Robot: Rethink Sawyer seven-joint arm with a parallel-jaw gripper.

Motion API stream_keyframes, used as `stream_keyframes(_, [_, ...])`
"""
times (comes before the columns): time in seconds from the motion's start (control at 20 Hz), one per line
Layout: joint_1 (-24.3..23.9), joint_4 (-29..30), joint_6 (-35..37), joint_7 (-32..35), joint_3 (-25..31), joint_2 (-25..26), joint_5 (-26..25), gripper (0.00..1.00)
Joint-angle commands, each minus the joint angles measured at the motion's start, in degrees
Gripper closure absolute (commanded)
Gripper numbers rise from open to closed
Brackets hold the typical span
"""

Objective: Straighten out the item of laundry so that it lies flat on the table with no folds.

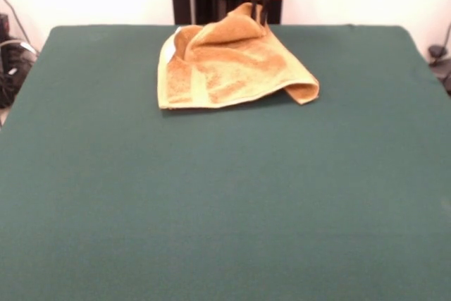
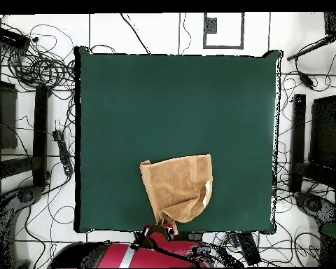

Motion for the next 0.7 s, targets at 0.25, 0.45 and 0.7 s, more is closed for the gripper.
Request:
stream_keyframes(0.25, [0.47, 1.83, -3.28, 12.64, 2.41, 4.77, 1.55, 1.00])
stream_keyframes(0.45, [0.74, 2.33, -3.61, 12.69, 2.38, 4.75, 2.18, 1.00])
stream_keyframes(0.7, [0.62, 1.73, -3.86, 12.39, 2.49, 5.08, 2.23, 1.00])
